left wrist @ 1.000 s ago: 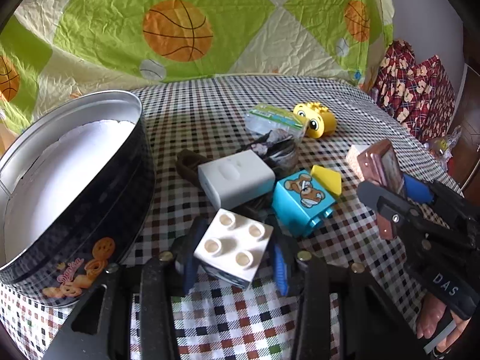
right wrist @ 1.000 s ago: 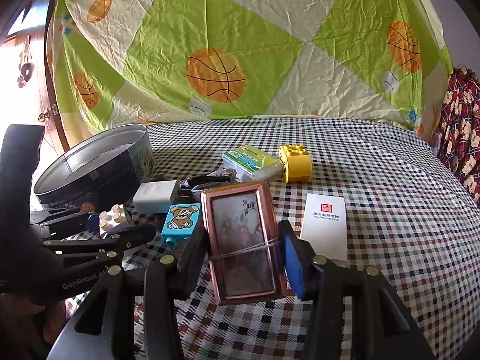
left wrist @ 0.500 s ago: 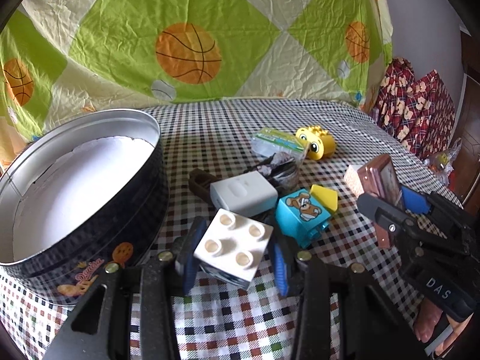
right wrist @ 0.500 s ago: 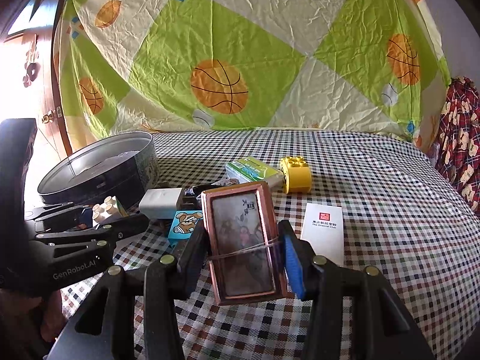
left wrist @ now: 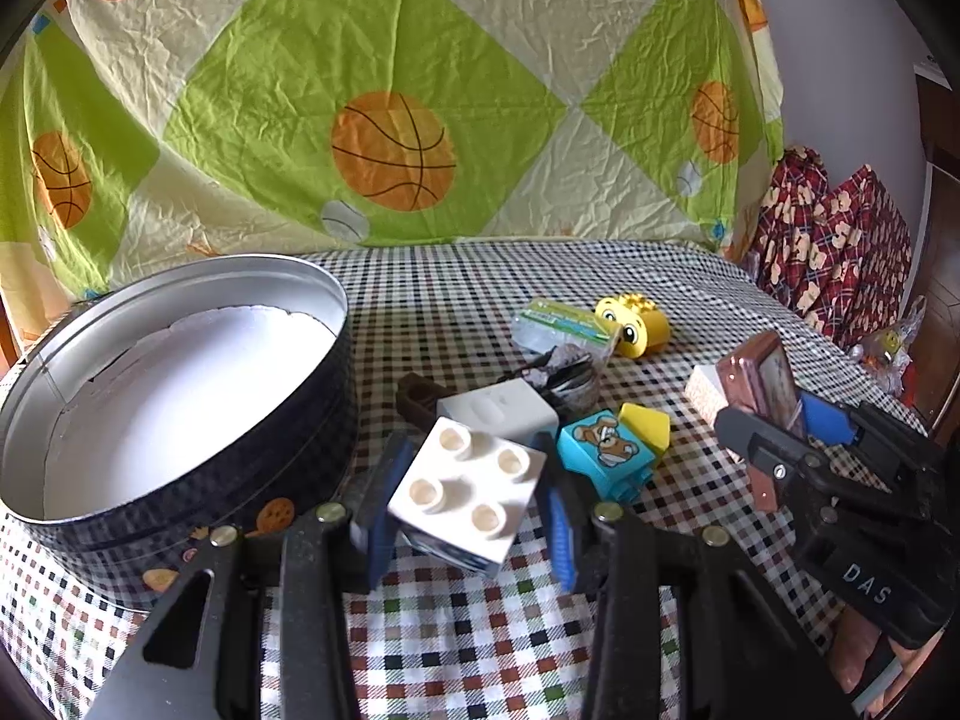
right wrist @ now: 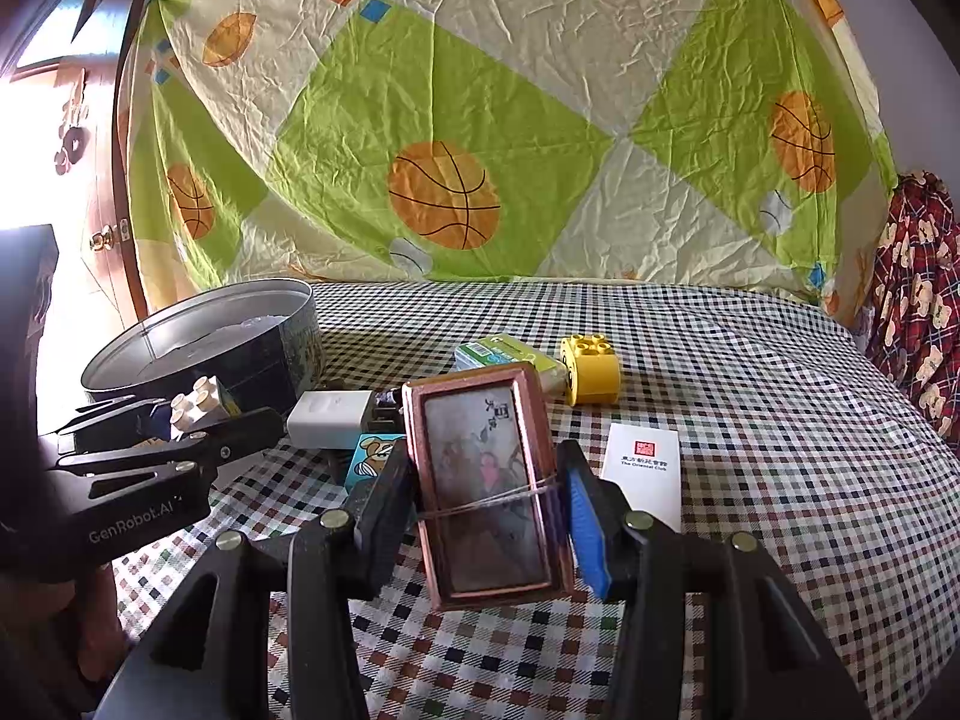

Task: Organize rigid objects
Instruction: 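Carry the white brick and photo frame over the round tin with both tools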

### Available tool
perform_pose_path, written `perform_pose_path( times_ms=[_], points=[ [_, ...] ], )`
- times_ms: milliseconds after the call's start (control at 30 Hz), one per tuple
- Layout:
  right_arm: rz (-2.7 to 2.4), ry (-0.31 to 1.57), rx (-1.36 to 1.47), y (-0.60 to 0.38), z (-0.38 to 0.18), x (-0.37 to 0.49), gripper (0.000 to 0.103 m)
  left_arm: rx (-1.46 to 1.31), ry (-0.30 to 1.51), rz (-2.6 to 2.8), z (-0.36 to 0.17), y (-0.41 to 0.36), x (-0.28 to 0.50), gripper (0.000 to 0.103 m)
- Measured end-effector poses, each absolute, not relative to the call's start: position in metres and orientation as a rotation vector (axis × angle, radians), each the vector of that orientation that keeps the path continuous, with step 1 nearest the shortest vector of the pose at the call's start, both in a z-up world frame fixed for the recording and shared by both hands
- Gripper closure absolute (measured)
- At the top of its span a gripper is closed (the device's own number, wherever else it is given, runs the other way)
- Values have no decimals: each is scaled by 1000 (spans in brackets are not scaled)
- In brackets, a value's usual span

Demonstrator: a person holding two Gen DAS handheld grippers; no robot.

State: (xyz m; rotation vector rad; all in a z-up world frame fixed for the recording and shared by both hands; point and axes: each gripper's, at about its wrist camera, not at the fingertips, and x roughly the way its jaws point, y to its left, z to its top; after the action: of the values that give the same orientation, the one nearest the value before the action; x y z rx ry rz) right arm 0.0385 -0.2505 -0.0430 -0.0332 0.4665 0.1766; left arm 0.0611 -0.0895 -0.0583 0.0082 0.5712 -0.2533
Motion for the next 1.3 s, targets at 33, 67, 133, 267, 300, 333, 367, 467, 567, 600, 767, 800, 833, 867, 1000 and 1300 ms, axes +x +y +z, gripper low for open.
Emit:
perform_pose_path(
  times_ms=[33,67,133,267,300,333,367,467,567,600,767,800,833,867,1000,1300],
  points=[
    [175,460,-35,-250,-43,37,53,8,566,-252,-58,-89,60,63],
    [174,454,-37,-250,-42,36,53,6,559,-253,-58,-89,59,63],
    [174,447,-39,-250,-42,35,53,7,547,-253,-57,-89,57,63],
    [172,440,-39,-250,-42,34,53,7,527,-250,-55,-88,55,63],
    [172,436,-40,-250,-42,33,53,7,522,-250,-54,-88,54,63],
    [172,433,-41,-249,-41,33,53,7,519,-249,-54,-88,53,63],
    [170,429,-43,-249,-41,32,53,8,515,-249,-54,-88,53,63],
    [169,422,-43,-250,-41,31,53,8,503,-247,-53,-88,51,63],
    [167,412,-44,-250,-41,30,53,9,488,-245,-52,-87,48,63],
    [166,408,-44,-250,-41,29,53,9,483,-244,-52,-87,47,63],
    [158,384,-50,-249,-40,24,53,7,462,-239,-50,-86,44,63],
    [156,380,-50,-249,-40,23,53,6,453,-236,-50,-86,42,63],
    [152,373,-49,-250,-39,22,53,5,442,-235,-49,-85,40,63],
    [148,360,-49,-250,-39,20,53,4,434,-234,-48,-85,39,63],
    [140,326,-60,-248,-38,15,53,6,403,-231,-46,-85,35,63],
    [139,294,-66,-248,-38,11,53,3,359,-230,-44,-82,28,63]
  ],
)
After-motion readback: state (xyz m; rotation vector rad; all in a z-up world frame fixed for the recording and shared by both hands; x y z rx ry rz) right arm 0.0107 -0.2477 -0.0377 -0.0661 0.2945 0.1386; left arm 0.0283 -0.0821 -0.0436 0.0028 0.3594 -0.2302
